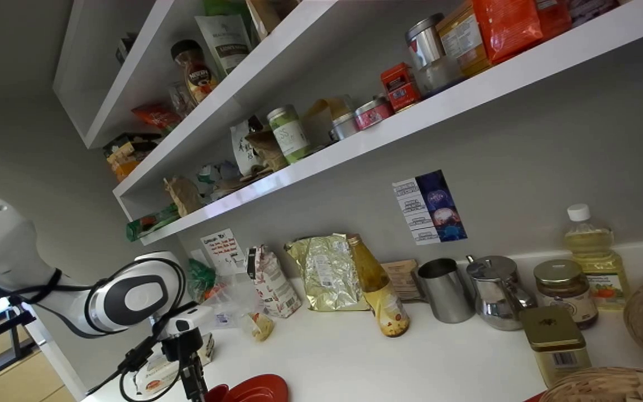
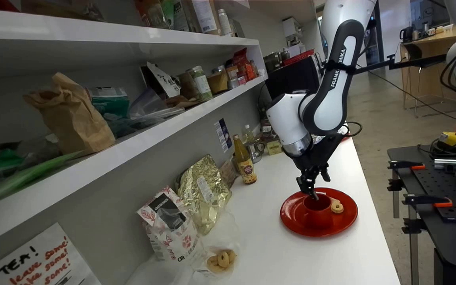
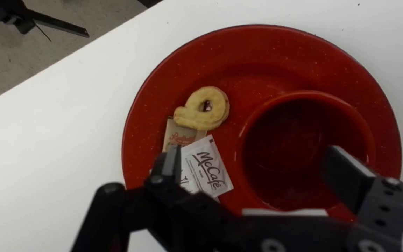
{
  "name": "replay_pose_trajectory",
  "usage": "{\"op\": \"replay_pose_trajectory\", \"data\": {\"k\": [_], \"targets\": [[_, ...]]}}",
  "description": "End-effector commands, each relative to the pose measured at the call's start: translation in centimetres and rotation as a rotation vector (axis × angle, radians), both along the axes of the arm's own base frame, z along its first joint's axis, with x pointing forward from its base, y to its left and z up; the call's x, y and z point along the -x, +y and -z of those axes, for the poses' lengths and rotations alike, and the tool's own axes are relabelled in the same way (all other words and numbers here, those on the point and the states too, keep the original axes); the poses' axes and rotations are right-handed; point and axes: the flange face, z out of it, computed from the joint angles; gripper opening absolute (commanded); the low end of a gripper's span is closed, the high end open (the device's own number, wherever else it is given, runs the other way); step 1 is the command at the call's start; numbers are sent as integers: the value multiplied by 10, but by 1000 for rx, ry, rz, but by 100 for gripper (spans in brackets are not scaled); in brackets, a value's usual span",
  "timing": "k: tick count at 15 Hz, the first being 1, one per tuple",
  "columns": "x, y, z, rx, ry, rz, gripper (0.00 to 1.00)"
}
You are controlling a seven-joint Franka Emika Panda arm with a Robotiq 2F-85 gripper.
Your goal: Take the cup off of the pot
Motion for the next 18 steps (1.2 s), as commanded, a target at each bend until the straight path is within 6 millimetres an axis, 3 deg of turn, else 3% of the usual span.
{"op": "replay_pose_trajectory", "data": {"k": [1, 7, 8, 10, 18], "targets": [[-2, -8, 11, 16, 16, 21, 100], [6, -9, 36, 1, 74, 18, 100], [9, -9, 40, -3, 87, 13, 75], [13, -11, 48, -3, 107, 14, 68], [29, -28, 62, -20, 164, 29, 5]]}}
